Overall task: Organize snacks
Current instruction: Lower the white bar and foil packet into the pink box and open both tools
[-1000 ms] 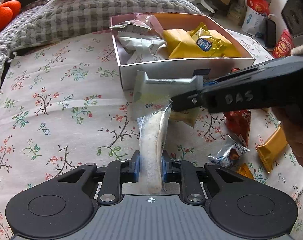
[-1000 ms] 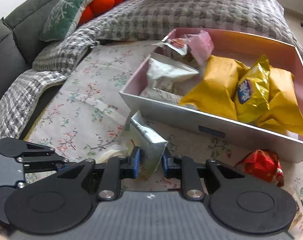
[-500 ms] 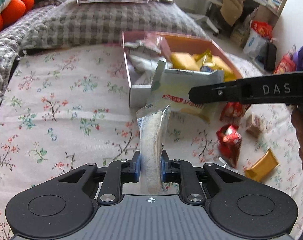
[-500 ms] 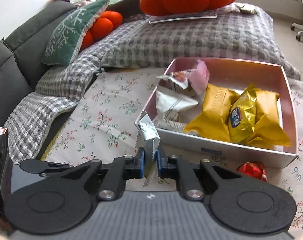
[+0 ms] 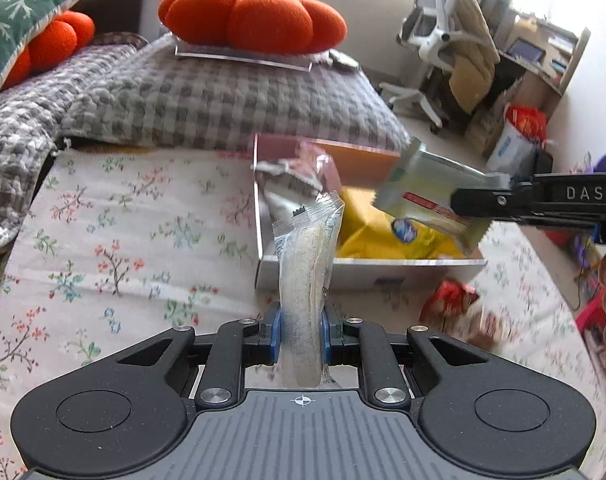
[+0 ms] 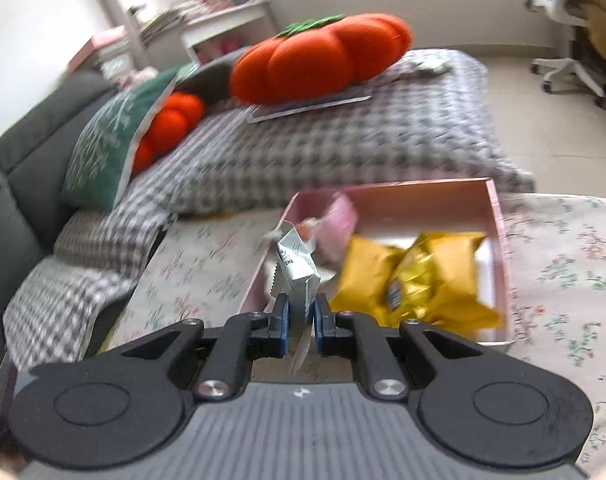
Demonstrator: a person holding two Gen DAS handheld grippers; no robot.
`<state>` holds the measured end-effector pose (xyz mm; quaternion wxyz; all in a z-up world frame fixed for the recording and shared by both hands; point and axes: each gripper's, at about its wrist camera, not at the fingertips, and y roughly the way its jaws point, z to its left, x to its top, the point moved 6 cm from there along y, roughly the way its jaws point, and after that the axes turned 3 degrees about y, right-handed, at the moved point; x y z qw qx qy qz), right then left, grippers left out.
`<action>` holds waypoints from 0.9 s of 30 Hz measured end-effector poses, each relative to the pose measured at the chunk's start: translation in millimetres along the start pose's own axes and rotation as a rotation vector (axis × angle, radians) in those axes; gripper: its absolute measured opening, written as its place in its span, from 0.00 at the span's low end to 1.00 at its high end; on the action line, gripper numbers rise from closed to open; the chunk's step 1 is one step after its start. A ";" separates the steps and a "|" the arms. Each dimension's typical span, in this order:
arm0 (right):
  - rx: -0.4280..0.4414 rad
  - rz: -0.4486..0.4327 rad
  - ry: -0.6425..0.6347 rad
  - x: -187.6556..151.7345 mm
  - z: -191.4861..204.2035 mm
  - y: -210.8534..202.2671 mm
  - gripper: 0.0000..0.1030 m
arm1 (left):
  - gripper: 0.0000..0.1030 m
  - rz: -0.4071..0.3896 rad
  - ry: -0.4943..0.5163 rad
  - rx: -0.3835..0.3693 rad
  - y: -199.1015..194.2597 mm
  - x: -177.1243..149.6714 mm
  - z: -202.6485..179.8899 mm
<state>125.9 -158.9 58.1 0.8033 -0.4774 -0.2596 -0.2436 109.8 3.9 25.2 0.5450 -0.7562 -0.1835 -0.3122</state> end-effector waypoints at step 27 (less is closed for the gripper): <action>-0.089 -0.106 0.258 27.3 -73.8 -6.2 0.10 | 0.16 -0.031 0.103 -0.003 103.7 75.5 -49.2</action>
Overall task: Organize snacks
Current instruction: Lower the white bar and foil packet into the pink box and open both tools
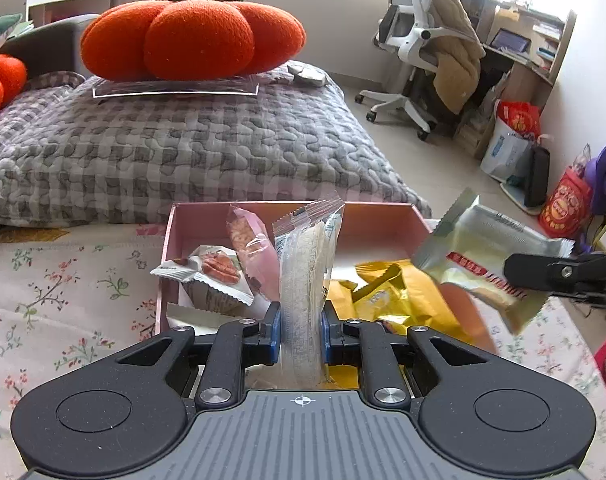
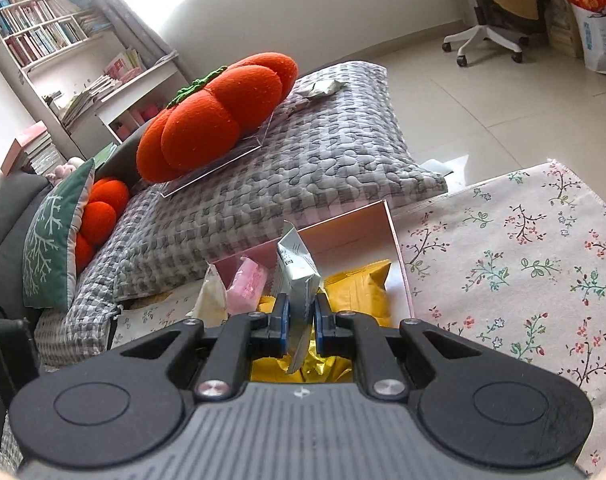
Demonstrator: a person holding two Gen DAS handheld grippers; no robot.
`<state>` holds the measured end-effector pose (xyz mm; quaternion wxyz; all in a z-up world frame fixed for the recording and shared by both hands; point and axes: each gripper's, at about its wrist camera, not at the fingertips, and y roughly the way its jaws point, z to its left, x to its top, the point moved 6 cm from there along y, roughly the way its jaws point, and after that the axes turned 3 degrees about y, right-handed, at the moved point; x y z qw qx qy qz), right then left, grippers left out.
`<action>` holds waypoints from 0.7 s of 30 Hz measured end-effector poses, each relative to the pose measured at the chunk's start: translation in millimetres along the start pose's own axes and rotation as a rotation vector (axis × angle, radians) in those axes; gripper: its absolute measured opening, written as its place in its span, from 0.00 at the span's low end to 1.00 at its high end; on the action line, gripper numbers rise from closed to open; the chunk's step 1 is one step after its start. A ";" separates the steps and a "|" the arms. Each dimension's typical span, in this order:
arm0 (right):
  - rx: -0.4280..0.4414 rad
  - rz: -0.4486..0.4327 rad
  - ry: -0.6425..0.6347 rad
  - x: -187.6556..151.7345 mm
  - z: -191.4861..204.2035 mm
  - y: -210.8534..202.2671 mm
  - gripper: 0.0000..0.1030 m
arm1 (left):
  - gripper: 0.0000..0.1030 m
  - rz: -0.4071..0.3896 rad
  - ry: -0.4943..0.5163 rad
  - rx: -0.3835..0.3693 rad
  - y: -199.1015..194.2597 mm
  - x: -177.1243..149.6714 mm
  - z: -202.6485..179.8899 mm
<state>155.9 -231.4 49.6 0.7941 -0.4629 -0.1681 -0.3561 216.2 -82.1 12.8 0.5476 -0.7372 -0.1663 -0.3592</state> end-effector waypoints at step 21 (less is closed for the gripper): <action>0.001 -0.010 0.065 10.3 -12.4 25.0 0.10 | 0.16 0.013 0.061 0.005 2.7 -17.3 -1.3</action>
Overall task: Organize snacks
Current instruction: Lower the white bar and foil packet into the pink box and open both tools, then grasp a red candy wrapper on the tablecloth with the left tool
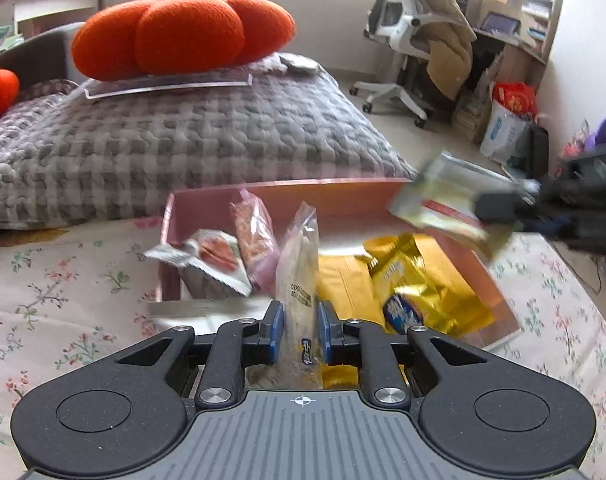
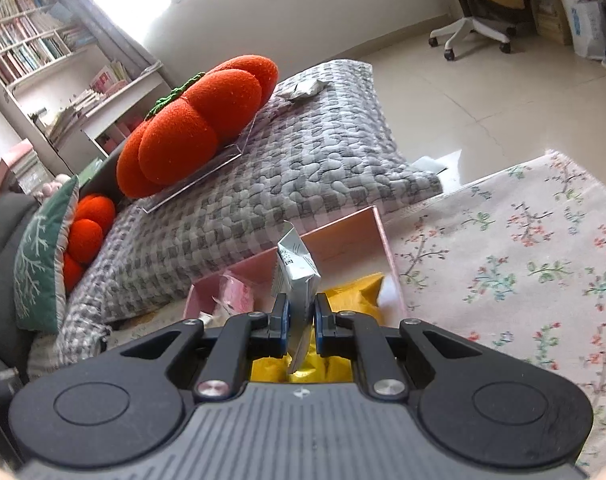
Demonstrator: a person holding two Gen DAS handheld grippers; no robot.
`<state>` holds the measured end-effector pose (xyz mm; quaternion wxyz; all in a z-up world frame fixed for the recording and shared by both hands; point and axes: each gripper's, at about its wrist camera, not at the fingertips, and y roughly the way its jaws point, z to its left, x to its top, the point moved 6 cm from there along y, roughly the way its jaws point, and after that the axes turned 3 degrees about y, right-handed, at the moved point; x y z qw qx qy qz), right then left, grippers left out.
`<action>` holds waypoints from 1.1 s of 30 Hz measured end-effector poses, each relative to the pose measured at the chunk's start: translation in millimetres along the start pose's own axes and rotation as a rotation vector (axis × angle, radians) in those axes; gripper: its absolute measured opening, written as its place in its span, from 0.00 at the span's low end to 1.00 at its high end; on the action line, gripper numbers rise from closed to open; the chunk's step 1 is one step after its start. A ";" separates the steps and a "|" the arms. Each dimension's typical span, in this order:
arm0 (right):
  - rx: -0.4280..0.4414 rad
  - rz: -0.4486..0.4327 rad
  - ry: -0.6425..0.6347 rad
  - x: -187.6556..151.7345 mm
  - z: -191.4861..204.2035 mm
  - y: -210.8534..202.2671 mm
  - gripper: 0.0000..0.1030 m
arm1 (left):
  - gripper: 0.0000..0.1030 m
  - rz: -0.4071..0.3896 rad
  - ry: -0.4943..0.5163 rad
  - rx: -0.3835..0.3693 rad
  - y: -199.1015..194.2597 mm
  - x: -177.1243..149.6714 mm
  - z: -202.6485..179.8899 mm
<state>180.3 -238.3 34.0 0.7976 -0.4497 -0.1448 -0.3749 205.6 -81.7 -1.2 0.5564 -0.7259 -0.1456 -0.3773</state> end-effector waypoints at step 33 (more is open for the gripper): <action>-0.125 0.049 -0.152 -15.9 21.8 -35.3 0.60 | 0.54 0.034 0.008 -0.019 -80.2 -24.3 -2.1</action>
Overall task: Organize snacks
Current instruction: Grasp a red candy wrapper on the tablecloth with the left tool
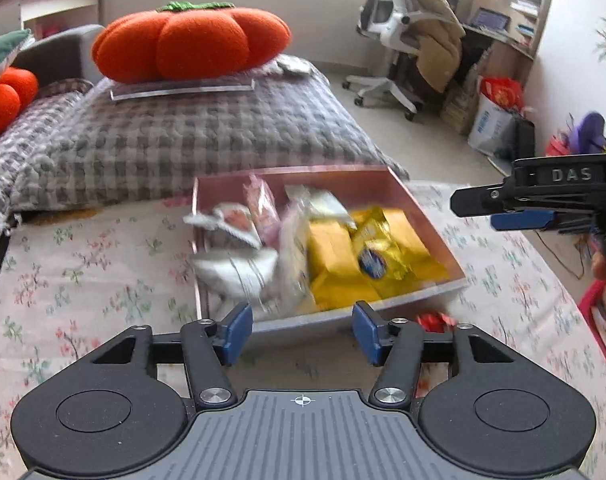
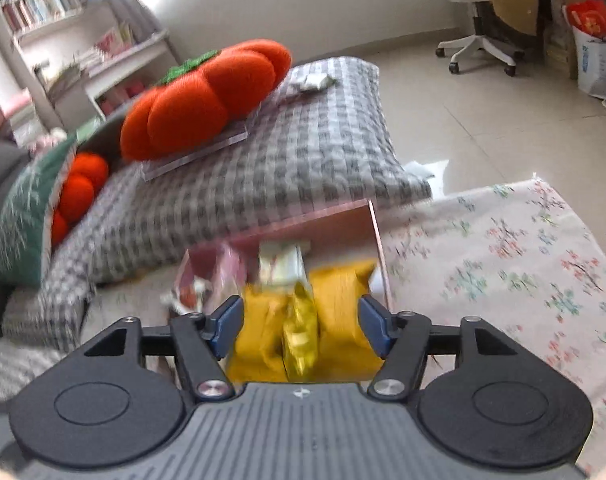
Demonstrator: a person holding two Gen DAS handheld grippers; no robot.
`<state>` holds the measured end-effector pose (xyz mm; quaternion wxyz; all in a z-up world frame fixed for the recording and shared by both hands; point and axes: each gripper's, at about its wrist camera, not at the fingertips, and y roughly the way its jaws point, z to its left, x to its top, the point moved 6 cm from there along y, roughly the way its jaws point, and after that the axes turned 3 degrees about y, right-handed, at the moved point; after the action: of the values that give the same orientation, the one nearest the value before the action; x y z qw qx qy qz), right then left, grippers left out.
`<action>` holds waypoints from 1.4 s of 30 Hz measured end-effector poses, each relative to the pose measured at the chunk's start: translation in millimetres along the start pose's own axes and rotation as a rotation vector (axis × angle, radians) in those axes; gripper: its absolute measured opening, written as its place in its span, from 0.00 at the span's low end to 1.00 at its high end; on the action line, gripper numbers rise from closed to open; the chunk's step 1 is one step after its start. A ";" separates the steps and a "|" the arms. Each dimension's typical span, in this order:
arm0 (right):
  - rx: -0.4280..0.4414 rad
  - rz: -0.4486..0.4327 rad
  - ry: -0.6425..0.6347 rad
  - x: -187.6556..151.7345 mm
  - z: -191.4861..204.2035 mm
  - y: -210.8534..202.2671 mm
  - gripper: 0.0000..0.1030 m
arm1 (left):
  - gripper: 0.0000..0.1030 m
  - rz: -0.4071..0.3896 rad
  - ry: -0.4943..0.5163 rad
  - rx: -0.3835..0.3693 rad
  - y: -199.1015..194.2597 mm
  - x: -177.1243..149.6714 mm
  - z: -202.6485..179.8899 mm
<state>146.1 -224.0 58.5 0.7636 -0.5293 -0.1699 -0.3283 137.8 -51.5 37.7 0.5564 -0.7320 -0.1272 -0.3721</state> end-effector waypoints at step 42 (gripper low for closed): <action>-0.142 0.193 -0.033 -78.7 -30.6 -21.7 0.71 | 0.72 0.140 -0.006 -0.199 9.5 -83.1 -55.2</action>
<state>71.4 -231.7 14.1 0.7492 -0.6015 -0.1071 -0.2558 63.9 -86.0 -20.5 0.5052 -0.7919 -0.0399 -0.3407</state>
